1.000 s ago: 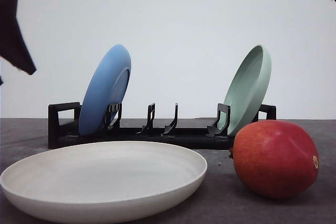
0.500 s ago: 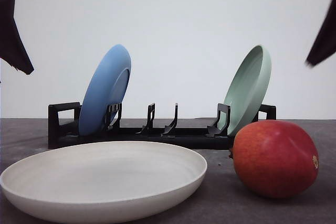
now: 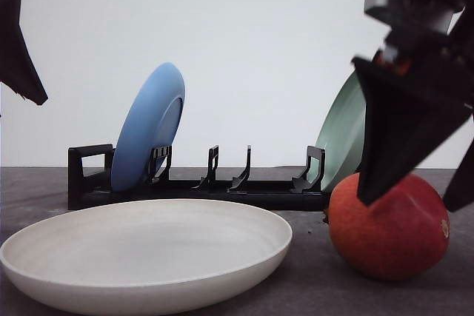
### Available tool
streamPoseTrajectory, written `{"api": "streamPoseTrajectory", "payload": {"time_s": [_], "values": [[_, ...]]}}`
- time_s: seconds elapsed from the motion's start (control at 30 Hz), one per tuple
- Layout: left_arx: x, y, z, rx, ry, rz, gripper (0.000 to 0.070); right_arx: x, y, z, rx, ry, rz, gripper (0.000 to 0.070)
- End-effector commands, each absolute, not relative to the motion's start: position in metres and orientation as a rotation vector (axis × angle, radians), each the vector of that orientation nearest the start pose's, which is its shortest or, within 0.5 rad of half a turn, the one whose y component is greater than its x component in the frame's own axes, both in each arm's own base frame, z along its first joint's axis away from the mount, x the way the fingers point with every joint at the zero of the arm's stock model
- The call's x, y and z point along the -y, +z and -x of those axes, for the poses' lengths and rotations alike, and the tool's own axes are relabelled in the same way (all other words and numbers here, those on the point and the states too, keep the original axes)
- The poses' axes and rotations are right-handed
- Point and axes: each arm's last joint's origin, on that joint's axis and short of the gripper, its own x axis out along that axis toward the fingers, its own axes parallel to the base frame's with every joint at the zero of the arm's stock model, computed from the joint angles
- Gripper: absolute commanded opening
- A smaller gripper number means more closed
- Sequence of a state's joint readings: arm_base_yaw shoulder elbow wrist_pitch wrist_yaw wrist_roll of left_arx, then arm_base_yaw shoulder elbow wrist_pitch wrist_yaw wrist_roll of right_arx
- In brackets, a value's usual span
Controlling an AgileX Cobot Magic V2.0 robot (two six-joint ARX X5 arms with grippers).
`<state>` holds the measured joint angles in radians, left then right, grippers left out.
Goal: Place pomegranate in white plate
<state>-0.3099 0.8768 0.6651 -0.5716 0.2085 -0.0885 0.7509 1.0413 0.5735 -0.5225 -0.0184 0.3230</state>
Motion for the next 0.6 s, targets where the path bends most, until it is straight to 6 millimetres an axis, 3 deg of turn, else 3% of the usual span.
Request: {"api": "streamPoseTrajectory", "payload": {"time_s": [0.0,0.23,0.37,0.57], "values": [[0.059,0.25,-0.163,-0.787,-0.468,0.027,0.0392,-0.132,0.196,-0.139,-1.013,0.563,0.117,0.0686],[0.059,0.25,-0.164,-0.783,-0.469,0.027,0.0392,-0.142,0.188,-0.15,-0.983,0.574,0.113,0.0683],[0.059,0.251,-0.164,-0.781,-0.469,0.028,0.0392,-0.145,0.182,-0.152,-1.007,0.567,0.124,0.0593],[0.059,0.251,-0.164,-0.781,-0.469,0.028,0.0392,-0.145,0.182,-0.152,-1.041,0.564,0.108,0.0537]]}}
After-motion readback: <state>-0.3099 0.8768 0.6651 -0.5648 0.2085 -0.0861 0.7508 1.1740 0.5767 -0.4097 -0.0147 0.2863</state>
